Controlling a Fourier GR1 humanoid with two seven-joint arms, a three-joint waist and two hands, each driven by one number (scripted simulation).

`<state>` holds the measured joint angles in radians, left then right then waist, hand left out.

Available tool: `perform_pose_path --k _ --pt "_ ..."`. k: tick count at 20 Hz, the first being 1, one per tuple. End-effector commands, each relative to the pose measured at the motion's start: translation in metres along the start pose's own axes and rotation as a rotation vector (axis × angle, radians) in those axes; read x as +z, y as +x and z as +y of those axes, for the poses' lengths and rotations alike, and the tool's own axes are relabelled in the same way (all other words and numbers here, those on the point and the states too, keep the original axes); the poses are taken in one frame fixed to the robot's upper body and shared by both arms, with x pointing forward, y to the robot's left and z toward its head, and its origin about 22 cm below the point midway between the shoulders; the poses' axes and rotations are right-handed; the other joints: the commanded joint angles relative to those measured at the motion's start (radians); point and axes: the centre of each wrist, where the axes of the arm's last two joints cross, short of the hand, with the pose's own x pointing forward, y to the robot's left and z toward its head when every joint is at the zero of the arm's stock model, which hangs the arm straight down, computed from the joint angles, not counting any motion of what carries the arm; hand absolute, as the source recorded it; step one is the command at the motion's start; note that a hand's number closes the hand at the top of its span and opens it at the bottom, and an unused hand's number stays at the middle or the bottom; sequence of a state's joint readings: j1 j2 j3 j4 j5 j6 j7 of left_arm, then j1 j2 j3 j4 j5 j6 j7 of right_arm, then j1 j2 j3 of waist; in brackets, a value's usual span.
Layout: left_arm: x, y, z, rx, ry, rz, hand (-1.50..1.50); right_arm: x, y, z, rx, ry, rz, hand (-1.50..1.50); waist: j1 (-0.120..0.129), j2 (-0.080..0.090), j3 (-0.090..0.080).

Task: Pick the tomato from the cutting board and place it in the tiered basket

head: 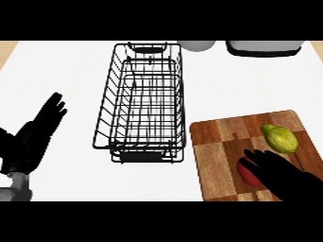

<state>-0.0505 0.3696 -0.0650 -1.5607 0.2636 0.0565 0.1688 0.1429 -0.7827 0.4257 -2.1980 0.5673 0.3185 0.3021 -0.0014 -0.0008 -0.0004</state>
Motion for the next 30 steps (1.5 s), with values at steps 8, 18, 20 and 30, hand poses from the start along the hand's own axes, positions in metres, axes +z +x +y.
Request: perform_pose_path --k 8,18,20,30 --pt "0.0 -0.001 0.001 -0.007 -0.007 0.006 0.0 -0.038 -0.01 0.047 0.028 -0.014 0.073 -1.5 0.001 0.0 0.0" --pt "0.004 -0.006 -0.02 0.009 0.005 -0.02 0.0 -0.064 -0.048 0.053 0.094 -0.115 0.099 -1.5 0.003 0.0 0.0" --pt "-0.007 -0.003 -0.023 0.002 0.005 0.013 0.0 -0.058 -0.059 0.057 0.099 -0.104 0.111 -1.5 0.0 0.0 0.0" --pt "-0.001 0.013 -0.005 0.007 0.014 0.0 0.0 -0.066 -0.055 0.083 0.219 0.094 0.062 1.5 0.002 0.0 0.001"
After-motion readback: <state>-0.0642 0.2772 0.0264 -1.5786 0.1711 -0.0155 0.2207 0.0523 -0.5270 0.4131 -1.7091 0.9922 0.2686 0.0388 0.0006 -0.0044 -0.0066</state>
